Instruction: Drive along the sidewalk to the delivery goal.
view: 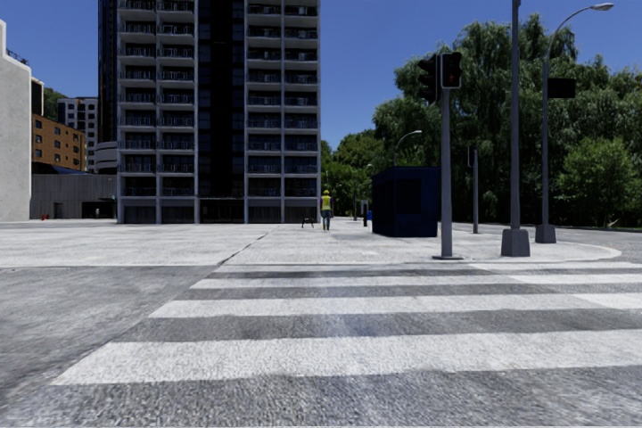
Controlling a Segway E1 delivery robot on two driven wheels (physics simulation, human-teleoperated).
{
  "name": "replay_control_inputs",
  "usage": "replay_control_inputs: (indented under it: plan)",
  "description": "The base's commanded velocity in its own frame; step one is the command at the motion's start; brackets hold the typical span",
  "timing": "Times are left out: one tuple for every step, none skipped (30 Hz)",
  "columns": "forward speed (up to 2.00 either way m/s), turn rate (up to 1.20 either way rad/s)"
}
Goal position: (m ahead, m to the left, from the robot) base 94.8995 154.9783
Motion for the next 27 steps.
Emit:
replay_control_inputs:
  plan:
    - [2.0,0.16]
    - [2.0,0.18]
    - [2.0,0.18]
    - [2.0,0.22]
    - [2.0,0.23]
    - [2.0,0.24]
    - [2.0,0.24]
    - [2.0,0.24]
    - [2.0,0.15]
    - [2.0,0.13]
    - [2.0,0.13]
    - [2.0,0.13]
    - [2.0,0.14]
    - [2.0,0.14]
    - [2.0,0.14]
    - [2.0,0.14]
    - [2.0,0.14]
    - [2.0,0.14]
    - [2.0,0.15]
    - [2.0,0.17]
    - [2.0,0.18]
    - [2.0,0.18]
    - [2.0,0.2]
    - [2.0,0.24]
    - [2.0,0.27]
    - [2.0,0.27]
    - [2.0,0.28]
